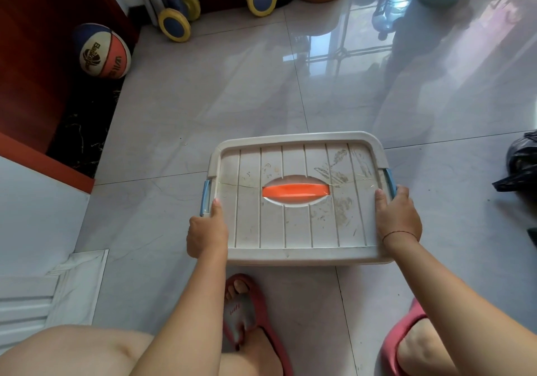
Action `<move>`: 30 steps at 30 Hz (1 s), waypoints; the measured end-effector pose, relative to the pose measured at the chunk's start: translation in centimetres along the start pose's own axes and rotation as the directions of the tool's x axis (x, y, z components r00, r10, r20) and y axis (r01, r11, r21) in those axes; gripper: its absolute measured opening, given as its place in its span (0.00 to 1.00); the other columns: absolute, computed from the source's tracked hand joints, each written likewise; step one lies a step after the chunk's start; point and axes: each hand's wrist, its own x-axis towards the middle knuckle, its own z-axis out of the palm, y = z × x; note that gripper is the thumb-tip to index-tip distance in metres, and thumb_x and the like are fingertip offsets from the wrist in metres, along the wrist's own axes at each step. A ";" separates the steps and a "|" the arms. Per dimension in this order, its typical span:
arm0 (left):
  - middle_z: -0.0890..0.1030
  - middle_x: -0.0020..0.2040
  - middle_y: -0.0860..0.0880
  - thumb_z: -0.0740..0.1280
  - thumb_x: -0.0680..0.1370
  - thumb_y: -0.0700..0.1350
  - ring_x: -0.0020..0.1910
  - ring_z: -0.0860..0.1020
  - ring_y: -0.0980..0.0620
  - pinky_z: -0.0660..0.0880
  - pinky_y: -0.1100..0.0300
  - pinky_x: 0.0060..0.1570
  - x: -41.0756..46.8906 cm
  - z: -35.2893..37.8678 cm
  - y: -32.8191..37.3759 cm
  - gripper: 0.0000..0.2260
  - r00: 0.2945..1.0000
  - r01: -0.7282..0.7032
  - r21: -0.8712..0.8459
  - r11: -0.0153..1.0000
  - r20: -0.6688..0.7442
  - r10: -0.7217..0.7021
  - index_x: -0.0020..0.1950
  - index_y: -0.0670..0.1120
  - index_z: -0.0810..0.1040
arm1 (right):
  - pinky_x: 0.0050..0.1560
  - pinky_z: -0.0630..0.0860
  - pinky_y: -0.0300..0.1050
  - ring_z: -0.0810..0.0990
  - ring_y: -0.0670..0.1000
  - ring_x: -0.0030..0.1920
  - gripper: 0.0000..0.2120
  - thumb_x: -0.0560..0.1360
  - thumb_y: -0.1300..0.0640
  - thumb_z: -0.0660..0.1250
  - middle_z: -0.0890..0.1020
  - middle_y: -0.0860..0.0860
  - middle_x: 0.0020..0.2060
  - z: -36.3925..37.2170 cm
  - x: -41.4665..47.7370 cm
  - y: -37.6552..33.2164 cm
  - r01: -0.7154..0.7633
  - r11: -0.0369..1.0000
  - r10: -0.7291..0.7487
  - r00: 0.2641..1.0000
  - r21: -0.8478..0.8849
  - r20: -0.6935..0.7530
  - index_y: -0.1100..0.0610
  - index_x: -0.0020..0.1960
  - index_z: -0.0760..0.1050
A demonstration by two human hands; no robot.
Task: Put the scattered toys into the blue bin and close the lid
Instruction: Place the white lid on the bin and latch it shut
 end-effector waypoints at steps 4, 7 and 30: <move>0.75 0.44 0.43 0.55 0.77 0.64 0.40 0.74 0.45 0.70 0.53 0.38 0.1 0.1 0.0 0.28 0.999 -0.043 0.001 0.999 0.008 0.043 0.54 0.39 0.72 | 0.51 0.71 0.56 0.75 0.67 0.55 0.24 0.78 0.45 0.55 0.74 0.65 0.58 -0.1 -0.1 0.0 0.006 1.000 -0.006 1.000 0.004 0.010 0.61 0.67 0.62; 0.78 0.45 0.42 0.54 0.77 0.64 0.40 0.75 0.45 0.70 0.54 0.37 -0.2 0.1 -0.1 0.27 0.998 -0.062 0.006 0.998 -0.003 0.062 0.54 0.39 0.71 | 0.52 0.71 0.55 0.74 0.66 0.56 0.24 0.78 0.45 0.55 0.74 0.65 0.59 -0.2 0.1 0.0 0.001 1.000 -0.003 0.999 0.027 0.051 0.61 0.67 0.61; 0.85 0.47 0.43 0.60 0.78 0.55 0.56 0.79 0.44 0.75 0.41 0.56 2.9 -2.4 -3.8 0.18 0.675 0.585 -0.603 0.543 0.733 0.086 0.58 0.44 0.78 | 0.54 0.70 0.56 0.74 0.66 0.58 0.24 0.79 0.46 0.55 0.74 0.63 0.61 -0.6 0.7 0.4 0.013 0.997 -0.022 0.992 0.080 0.120 0.58 0.69 0.60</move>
